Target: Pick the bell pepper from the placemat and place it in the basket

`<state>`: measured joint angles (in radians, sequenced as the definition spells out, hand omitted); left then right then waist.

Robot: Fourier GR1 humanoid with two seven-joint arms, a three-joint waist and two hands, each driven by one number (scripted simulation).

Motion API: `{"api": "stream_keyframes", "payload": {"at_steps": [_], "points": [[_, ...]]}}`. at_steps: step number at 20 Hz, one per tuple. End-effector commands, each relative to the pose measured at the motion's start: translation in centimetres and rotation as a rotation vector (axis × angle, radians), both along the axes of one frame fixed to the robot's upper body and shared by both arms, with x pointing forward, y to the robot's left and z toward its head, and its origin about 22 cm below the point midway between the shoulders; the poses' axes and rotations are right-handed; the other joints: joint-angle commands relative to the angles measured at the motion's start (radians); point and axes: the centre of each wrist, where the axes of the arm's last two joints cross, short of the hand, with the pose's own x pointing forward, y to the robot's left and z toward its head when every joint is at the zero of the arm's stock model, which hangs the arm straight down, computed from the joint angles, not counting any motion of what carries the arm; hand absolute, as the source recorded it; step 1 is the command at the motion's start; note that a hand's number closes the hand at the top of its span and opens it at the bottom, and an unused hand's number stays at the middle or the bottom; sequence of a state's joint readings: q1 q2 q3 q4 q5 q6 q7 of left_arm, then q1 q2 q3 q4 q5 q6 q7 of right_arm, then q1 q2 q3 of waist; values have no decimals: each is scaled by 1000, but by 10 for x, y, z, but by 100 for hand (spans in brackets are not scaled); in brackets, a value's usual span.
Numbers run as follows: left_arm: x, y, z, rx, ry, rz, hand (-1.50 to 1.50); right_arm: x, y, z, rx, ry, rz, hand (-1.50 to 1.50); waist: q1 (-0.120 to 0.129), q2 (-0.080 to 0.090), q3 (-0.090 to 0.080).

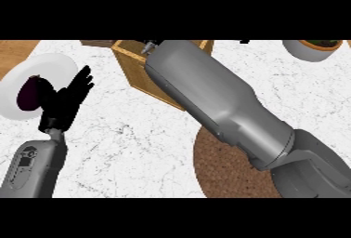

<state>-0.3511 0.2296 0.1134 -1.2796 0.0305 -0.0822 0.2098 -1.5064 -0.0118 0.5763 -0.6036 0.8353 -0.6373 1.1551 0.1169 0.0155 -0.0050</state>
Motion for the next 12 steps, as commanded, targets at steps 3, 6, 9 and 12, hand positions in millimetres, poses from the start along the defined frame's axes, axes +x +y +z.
{"api": "stream_keyframes", "payload": {"at_steps": [3,6,9,12], "points": [[-7,-1,-9,4,-6,-12,0,12,-9,-19,217,51,-187,-150,1,4,0],[-3,-14,2,-2,1,-21,0,10,-7,-18,227,25,-151,-150,13,1,1],[-8,0,-6,6,-7,-19,0,8,-7,-23,241,-17,-89,-150,12,8,1],[-1,1,5,10,-5,6,0,9,-7,-19,298,-72,-97,-150,-10,-1,2]]}}
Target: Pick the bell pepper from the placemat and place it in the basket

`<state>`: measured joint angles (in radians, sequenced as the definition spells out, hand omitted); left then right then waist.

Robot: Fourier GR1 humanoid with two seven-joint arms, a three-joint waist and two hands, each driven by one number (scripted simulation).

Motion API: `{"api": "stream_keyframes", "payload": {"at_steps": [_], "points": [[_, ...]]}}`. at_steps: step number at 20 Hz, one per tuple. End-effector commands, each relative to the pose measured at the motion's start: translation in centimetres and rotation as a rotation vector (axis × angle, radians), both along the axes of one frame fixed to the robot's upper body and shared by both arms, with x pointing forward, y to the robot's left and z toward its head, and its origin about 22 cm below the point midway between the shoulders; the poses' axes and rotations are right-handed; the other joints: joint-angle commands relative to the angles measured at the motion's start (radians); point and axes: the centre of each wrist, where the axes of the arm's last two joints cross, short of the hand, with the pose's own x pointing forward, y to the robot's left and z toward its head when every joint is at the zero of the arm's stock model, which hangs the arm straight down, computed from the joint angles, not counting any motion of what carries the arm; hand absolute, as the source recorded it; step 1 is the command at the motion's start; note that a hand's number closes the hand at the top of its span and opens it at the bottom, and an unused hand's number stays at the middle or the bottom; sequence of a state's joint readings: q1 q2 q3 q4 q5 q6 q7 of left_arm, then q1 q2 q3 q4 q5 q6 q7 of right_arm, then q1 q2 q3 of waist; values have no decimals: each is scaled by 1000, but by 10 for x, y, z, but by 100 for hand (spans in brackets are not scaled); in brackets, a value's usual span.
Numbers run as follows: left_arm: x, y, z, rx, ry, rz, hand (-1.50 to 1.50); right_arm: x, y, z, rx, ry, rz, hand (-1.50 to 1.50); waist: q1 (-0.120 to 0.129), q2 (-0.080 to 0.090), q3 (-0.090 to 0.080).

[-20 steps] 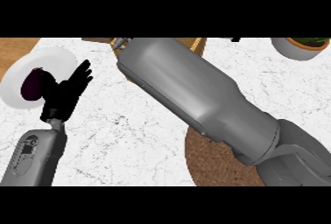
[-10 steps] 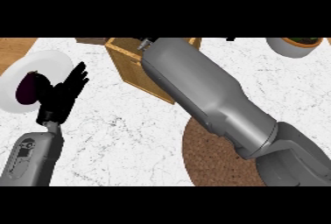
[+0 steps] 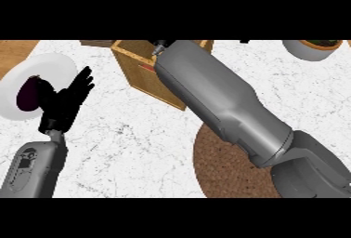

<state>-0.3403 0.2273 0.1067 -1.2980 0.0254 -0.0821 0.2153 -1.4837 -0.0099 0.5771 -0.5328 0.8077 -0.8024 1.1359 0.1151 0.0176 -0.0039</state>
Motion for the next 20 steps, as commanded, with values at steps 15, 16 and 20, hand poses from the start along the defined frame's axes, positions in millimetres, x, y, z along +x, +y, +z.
{"api": "stream_keyframes", "payload": {"at_steps": [15,16,20], "points": [[-33,46,-20,-9,56,159,0,-5,-22,-4,620,-96,-46,-150,-159,-55,6],[-32,41,-22,-4,58,178,0,-9,-25,-11,612,-98,-28,-150,-178,-56,6],[-51,63,-23,0,66,191,0,-33,-33,-41,599,-13,30,-150,-186,-62,6]]}}
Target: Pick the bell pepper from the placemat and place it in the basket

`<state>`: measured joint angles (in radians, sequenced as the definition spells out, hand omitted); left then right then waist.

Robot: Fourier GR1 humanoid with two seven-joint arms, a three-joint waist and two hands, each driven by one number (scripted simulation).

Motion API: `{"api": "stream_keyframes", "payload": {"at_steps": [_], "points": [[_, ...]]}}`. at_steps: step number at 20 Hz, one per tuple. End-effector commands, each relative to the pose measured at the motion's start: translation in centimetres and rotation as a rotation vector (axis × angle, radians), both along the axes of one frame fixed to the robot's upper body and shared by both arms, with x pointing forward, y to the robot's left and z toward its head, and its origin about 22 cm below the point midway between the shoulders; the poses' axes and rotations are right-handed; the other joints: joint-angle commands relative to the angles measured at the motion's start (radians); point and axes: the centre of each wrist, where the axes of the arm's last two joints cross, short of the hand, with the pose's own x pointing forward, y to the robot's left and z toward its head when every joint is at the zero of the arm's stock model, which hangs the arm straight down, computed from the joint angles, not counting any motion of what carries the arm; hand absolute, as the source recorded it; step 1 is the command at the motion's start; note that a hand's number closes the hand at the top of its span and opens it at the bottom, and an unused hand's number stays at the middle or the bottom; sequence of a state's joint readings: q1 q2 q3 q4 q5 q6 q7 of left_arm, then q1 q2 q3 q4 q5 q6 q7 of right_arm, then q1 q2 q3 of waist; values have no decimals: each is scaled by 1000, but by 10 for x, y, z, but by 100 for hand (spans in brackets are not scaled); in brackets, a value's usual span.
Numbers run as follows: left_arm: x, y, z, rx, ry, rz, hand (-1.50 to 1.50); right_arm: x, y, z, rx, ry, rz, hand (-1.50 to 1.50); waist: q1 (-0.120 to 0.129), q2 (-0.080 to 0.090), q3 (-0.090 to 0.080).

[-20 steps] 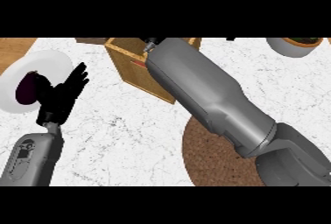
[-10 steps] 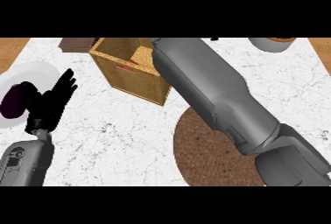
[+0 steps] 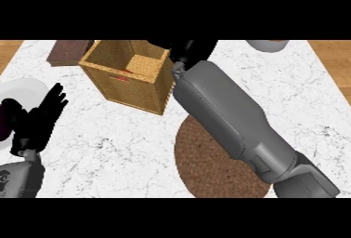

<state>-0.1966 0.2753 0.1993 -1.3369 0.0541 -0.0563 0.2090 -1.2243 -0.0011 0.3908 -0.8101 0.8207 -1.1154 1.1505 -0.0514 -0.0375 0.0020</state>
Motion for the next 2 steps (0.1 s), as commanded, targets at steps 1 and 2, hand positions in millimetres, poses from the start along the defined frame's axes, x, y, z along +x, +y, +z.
{"api": "stream_keyframes", "payload": {"at_steps": [1,2], "points": [[-14,12,-3,10,-3,24,0,-25,-9,-23,73,95,46,-150,-32,-6,0],[-14,22,-2,22,9,44,0,-31,-12,-28,71,104,59,-150,-44,-7,0]]}}
